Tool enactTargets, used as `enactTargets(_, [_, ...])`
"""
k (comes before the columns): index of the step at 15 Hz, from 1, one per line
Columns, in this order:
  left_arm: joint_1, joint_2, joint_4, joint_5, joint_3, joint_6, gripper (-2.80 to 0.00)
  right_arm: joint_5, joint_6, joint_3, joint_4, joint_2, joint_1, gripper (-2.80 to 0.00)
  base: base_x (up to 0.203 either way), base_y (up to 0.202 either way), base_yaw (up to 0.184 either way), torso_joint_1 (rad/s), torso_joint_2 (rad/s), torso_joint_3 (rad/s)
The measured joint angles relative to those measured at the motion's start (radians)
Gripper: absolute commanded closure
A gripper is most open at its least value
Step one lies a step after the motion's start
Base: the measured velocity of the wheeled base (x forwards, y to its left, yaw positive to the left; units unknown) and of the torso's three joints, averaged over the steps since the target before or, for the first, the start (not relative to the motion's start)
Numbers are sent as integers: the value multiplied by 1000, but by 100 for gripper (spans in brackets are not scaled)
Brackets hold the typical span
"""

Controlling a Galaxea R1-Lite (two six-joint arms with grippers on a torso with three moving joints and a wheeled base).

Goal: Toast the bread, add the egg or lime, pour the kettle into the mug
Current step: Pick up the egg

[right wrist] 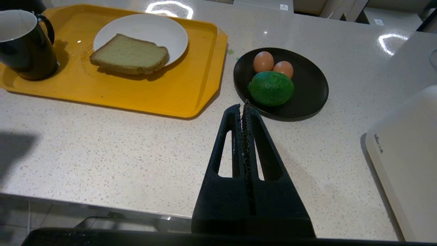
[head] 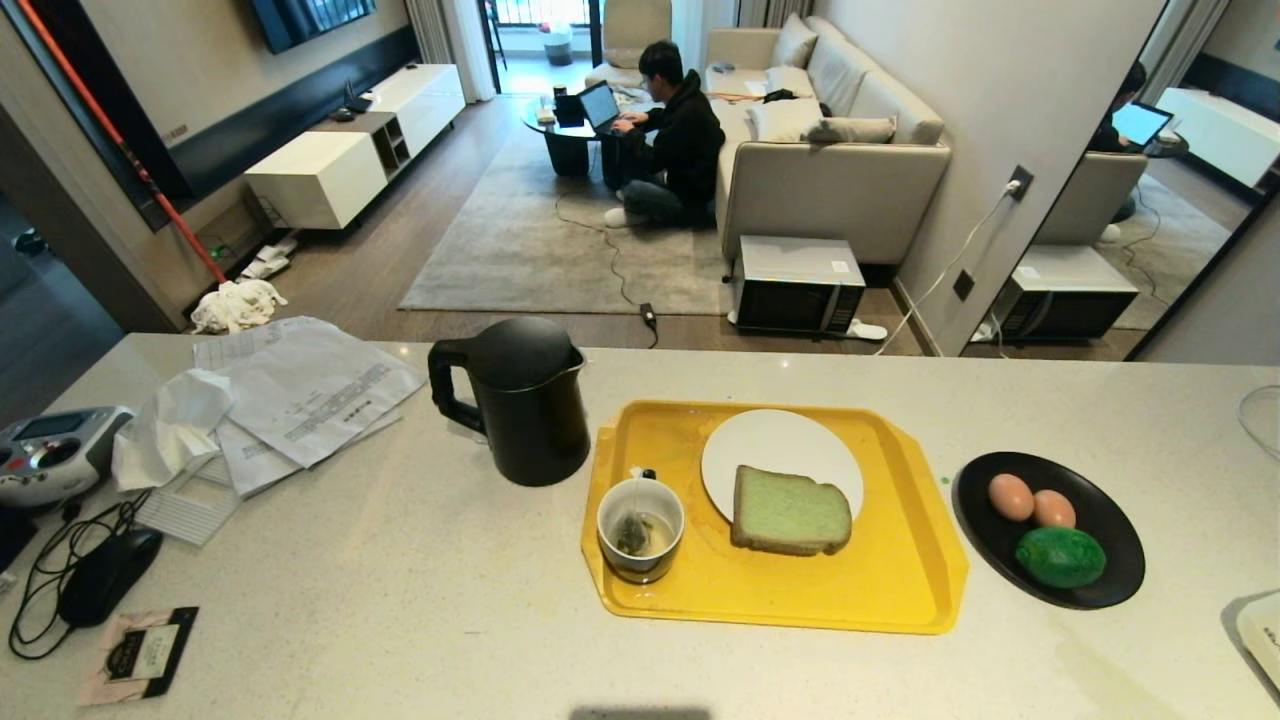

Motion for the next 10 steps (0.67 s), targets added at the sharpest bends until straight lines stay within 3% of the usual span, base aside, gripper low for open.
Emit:
enactTargets(2, [0,0,0,0,0,0,0,-2,32,0,-3,0,0,0,0,0,0,0,0,0])
enactTargets(10, [0,0,0,0,0,-1,0,-6,33,0,0,0,0,0,0,0,0,0,0,0])
